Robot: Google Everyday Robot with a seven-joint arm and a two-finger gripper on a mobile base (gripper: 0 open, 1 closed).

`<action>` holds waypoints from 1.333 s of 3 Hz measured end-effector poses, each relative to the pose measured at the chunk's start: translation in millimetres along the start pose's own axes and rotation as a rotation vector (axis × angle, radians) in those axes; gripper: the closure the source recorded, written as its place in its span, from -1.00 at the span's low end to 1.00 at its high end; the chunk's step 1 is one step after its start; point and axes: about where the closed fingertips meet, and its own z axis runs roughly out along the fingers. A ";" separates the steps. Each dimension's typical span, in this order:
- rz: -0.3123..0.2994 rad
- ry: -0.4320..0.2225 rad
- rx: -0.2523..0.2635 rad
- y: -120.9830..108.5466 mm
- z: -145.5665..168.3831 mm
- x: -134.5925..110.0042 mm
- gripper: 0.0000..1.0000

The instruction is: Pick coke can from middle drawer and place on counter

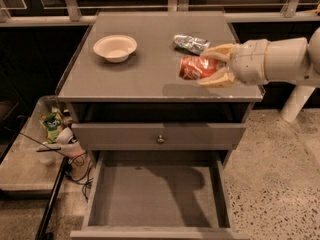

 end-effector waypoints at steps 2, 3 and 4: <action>0.029 -0.083 -0.054 -44.1 49.9 2.2 1.00; 0.069 -0.068 -0.086 -55.8 75.4 12.5 1.00; 0.103 0.035 -0.077 -61.6 91.1 25.1 1.00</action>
Offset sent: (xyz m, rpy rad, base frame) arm 0.1026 0.0332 0.0039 0.0989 0.0828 0.1095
